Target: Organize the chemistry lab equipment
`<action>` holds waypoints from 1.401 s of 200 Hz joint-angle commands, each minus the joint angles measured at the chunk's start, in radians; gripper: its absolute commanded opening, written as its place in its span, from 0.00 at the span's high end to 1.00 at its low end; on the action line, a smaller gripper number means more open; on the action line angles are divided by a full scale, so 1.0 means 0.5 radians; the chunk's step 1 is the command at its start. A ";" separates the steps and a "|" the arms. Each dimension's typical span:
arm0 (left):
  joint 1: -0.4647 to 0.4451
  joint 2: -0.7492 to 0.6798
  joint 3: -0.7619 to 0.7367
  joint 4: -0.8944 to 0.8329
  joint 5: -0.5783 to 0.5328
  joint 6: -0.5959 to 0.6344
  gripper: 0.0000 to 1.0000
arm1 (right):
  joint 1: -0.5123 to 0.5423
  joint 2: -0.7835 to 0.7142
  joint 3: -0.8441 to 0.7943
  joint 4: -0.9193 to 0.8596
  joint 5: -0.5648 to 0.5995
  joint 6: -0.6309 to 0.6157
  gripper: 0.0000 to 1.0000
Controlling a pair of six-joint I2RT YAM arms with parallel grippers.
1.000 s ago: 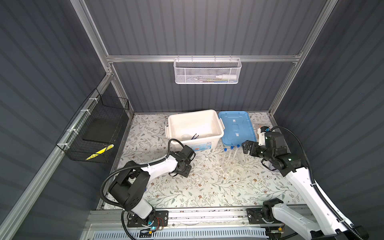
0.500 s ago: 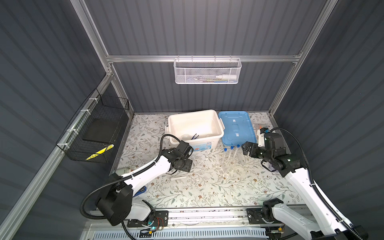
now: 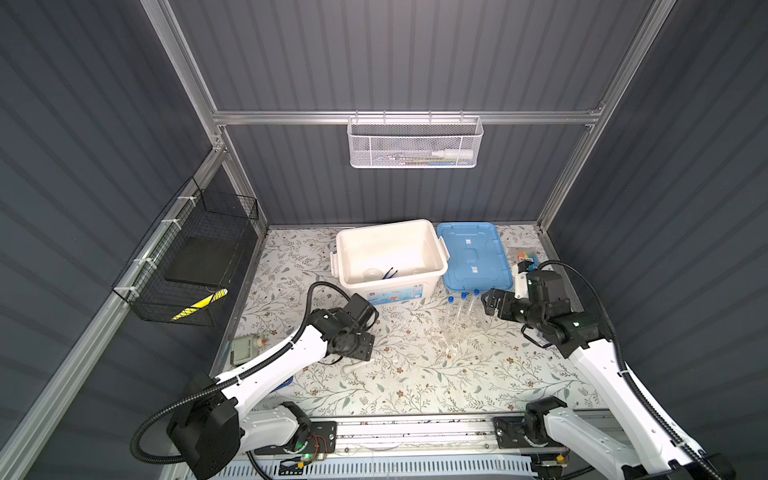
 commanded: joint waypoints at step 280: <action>1.351 -0.417 -0.108 0.004 0.031 -0.324 0.00 | 1.846 1.696 0.807 0.610 -0.348 -1.528 0.26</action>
